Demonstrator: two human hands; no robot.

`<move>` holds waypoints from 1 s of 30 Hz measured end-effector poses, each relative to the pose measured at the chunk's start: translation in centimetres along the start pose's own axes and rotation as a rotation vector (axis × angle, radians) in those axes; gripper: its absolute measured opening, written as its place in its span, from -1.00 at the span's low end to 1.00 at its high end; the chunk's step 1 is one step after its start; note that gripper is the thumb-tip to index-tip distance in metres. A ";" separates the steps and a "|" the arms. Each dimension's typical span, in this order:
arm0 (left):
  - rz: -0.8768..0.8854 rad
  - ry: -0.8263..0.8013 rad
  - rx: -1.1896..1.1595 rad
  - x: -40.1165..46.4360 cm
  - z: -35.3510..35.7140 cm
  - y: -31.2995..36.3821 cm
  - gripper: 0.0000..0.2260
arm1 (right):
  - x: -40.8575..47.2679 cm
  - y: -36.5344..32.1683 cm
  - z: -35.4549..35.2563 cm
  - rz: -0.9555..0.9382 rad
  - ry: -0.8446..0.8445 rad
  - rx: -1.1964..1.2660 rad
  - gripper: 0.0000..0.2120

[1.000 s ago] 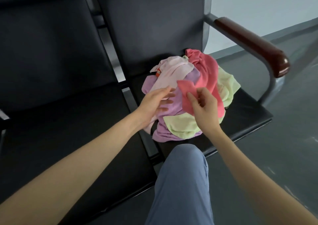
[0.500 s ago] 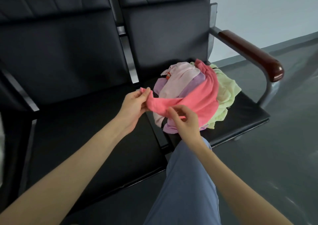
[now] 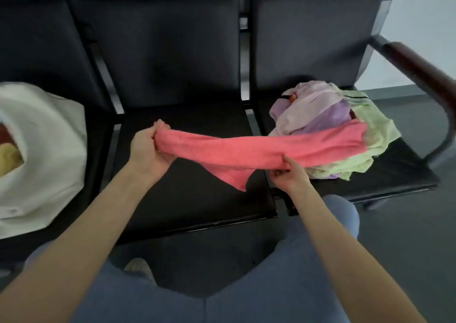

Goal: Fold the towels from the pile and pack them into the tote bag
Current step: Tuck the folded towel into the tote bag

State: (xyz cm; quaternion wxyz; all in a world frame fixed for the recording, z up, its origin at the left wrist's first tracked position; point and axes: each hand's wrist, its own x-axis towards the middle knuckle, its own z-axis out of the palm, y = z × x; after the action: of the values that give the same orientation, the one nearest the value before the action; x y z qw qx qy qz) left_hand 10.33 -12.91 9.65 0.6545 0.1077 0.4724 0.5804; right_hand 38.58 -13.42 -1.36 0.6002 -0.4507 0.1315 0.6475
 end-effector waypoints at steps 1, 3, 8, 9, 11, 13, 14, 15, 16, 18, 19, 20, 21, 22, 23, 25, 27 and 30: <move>0.049 0.067 -0.009 0.2 -1.0 0.7 -0.77 | 0.1 1.1 0.2 0.008 -0.006 -0.039 -0.92; 0.181 0.166 0.022 0.7 -2.9 1.8 -0.82 | -0.2 4.0 0.3 -0.017 -0.003 -0.217 -0.97; 0.355 0.199 0.298 1.4 -7.0 2.2 -0.81 | -3.2 11.7 0.2 -0.070 -0.124 -0.824 -0.91; 0.351 0.196 0.333 1.6 -7.6 2.0 -0.80 | -3.8 12.8 0.3 -0.021 -0.187 -0.879 -0.92; 0.339 0.201 0.396 1.9 -8.6 1.1 -0.77 | -4.8 14.3 0.4 0.104 -0.326 -1.034 -0.89; 0.314 0.201 0.426 2.2 -9.5 0.0 -0.77 | -5.1 14.7 0.4 0.157 -0.423 -1.291 -0.85; 0.296 0.195 0.427 2.2 -9.9 -0.5 -0.77 | -5.0 14.6 0.4 0.115 -0.425 -1.404 -0.84; 0.278 0.189 0.415 2.3 -10.2 -1.0 -0.78 | -4.6 14.3 0.4 0.017 -0.399 -1.481 -0.84; 0.265 0.189 0.407 2.3 -10.5 -1.5 -0.78 | -4.0 13.8 0.4 -0.124 -0.351 -1.524 -0.84; 0.247 0.198 0.397 2.6 -10.8 -2.2 -0.76 | -2.2 11.6 0.2 -0.464 -0.205 -1.638 -0.83; 0.242 0.204 0.396 2.7 -10.9 -2.4 -0.76 | -1.2 10.2 -0.1 -0.609 -0.124 -1.721 -0.80; 0.237 0.215 0.401 2.9 -11.0 -2.6 -0.76 | -0.1 8.6 -0.4 -0.716 -0.058 -1.792 -0.76; 0.233 0.232 0.406 3.0 -11.0 -2.7 -0.76 | 1.0 7.0 -0.7 -0.791 0.001 -1.854 -0.71; 0.229 0.252 0.413 3.2 -11.0 -2.9 -0.77 | 2.2 5.3 -0.9 -0.839 0.056 -1.903 -0.67; 0.227 0.268 0.414 3.3 -11.0 -3.1 -0.77 | 3.1 3.8 -0.9 -0.873 0.104 -1.928 -0.64; 0.220 0.287 0.413 3.4 -10.9 -3.4 -0.78 | 4.7 1.3 -0.7 -0.912 0.147 -1.958 -0.60; 0.207 0.302 0.422 3.4 -10.5 -3.8 -0.80 | 5.6 -0.4 -0.4 -0.891 0.154 -2.053 -0.55; 0.192 0.288 0.475 3.6 -9.7 -4.6 -0.80 | 6.5 -2.0 -0.2 -0.750 0.128 -2.279 -0.51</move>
State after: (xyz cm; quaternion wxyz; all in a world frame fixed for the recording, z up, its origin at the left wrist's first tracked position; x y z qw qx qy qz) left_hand 5.73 -15.13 -0.43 0.4793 0.2187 0.6707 0.5221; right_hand 41.30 -8.77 -5.54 0.0003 -0.7641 -0.6266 0.1533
